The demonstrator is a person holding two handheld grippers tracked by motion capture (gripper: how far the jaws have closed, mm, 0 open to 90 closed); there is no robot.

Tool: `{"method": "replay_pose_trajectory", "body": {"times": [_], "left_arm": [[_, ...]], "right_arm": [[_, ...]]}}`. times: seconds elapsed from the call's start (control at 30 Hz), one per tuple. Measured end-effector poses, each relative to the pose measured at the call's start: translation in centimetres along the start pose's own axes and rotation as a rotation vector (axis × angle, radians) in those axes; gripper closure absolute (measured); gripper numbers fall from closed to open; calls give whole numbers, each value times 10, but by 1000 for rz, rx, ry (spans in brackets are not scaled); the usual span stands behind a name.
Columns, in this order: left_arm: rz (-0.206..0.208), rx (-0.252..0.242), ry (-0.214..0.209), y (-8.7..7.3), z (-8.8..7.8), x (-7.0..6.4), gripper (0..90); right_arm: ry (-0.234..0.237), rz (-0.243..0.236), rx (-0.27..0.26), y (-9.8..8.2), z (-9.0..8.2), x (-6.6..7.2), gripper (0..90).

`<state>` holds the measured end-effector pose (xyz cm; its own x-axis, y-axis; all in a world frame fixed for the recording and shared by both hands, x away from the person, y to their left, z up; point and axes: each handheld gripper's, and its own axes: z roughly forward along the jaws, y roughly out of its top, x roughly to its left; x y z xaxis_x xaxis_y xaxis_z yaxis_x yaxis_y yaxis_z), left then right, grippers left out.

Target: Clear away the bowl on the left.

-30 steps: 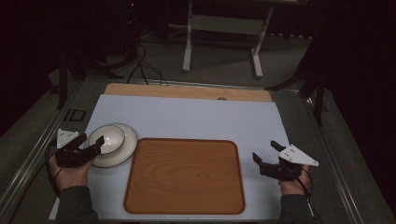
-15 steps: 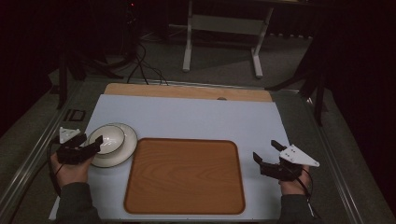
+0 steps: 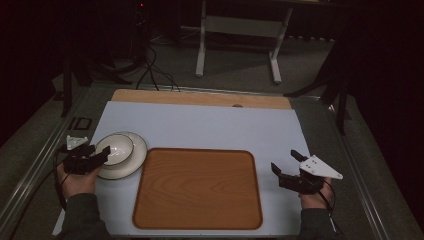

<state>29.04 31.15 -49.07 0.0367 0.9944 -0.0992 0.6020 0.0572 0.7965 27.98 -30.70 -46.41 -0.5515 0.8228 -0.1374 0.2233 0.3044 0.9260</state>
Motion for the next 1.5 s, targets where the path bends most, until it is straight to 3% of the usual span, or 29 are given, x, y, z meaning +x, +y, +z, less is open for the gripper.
{"method": "replay_pose_trajectory", "body": {"times": [0.6,0.97,1.13,1.33,1.5], "left_arm": [[-36,70,15,-2,13,5,547],[-55,143,16,-4,23,6,630],[-68,155,8,-5,25,7,644],[-126,161,-29,-5,26,12,696],[-140,165,-40,-5,26,14,725]], "right_arm": [[1,-1,-2,0,0,0,167],[-6,1,-14,0,-2,-1,167],[-6,0,-15,0,-2,-1,166],[-5,-2,-12,0,-1,0,166],[-6,0,-14,0,-1,-1,166]]}}
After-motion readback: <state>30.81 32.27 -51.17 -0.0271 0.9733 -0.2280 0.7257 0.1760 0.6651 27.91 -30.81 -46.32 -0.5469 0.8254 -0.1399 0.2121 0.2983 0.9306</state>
